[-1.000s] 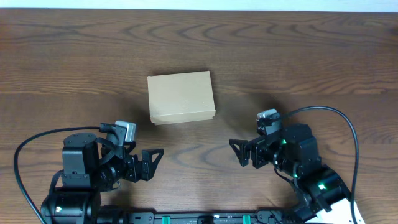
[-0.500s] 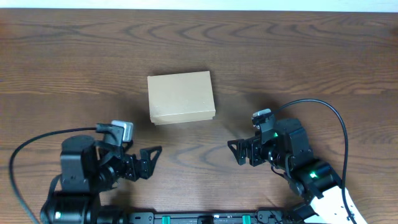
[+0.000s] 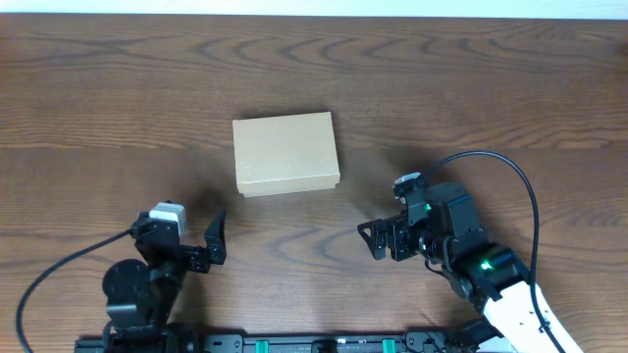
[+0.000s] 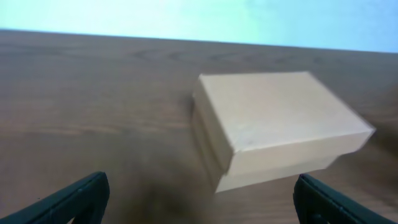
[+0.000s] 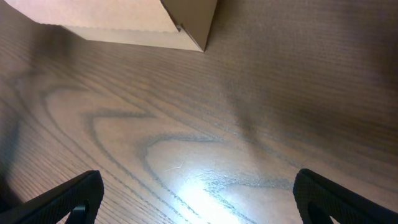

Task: Pack container

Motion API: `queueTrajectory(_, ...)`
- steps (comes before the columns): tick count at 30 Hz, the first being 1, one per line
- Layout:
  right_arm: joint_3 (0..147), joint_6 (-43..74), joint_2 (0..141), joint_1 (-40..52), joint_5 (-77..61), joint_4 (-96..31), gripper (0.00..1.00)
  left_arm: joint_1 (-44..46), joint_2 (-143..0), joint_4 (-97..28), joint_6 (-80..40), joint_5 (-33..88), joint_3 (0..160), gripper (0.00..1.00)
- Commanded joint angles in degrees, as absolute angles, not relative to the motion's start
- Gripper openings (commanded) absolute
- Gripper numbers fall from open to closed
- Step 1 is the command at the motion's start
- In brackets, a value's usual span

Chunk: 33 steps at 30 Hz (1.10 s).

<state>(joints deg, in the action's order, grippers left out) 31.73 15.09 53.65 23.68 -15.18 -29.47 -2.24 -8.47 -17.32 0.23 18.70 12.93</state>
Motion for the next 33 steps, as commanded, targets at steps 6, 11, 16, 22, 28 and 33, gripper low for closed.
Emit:
queueTrajectory(6,31.5,15.8,53.9,24.1,-15.0,-29.6,0.99,-2.7,-0.2,-15.0,0.7,17.4,4.7,0.95)
queueTrajectory(11,31.5,15.8,53.9,24.1,-15.0,-29.5,0.99,-2.6,-0.2,-14.3,1.3,17.6,4.6,0.95)
queueTrajectory(16,31.5,15.8,53.9,24.1,-15.0,-29.6,0.99,-2.6,-0.3,-14.3,1.3,17.6,4.6,0.95)
queueTrajectory(22,31.5,15.8,53.9,24.1,-15.0,-29.5,0.99,-2.6,-0.3,-14.3,1.3,17.6,4.6,0.95)
queueTrajectory(28,31.5,15.8,53.9,24.1,-15.0,-29.6,0.99,-2.6,-0.3,-14.3,1.3,17.5,4.6,0.95)
queueTrajectory(33,31.3,14.5,52.4,24.1,-13.4,-30.3,0.99,-2.6,-0.3,-14.3,1.3,17.6,4.6,0.95)
